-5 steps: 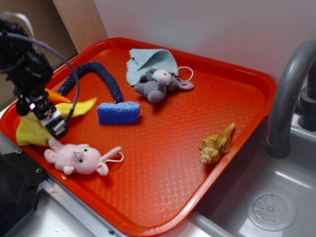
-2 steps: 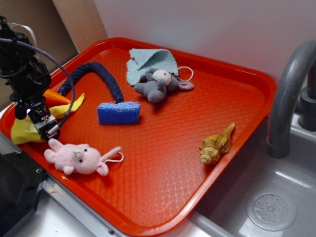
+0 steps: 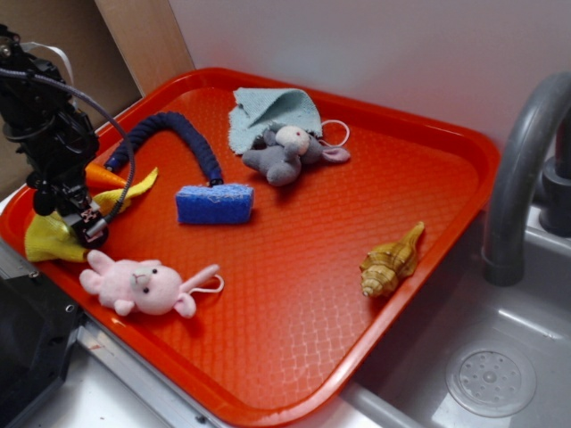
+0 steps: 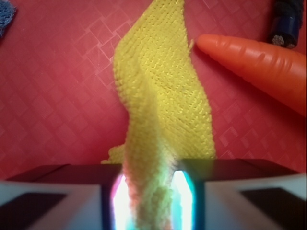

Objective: Grab the yellow cloth.

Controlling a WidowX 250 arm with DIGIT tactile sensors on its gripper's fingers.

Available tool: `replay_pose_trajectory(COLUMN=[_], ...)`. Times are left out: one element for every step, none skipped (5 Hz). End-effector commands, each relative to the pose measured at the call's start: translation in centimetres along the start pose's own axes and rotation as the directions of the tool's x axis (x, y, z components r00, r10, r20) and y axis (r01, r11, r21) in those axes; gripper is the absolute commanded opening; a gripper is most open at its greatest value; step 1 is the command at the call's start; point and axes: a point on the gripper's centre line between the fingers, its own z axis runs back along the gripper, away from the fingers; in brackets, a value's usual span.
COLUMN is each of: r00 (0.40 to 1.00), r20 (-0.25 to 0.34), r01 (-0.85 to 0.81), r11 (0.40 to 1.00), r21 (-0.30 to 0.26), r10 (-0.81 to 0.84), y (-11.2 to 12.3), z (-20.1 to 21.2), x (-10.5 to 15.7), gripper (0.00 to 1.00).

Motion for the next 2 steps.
replay_pose_trajectory(r00=[0.999,0.991], r20=[0.049,0.111], r01=[-0.014,-0.073], r11=[0.999,0.997], r21=[0.044,0.034], r10=[0.012,0.069], y=[0.9,0.3], z=[3.0,8.1], x=[0.3,0.9], gripper=[0.00,0.00])
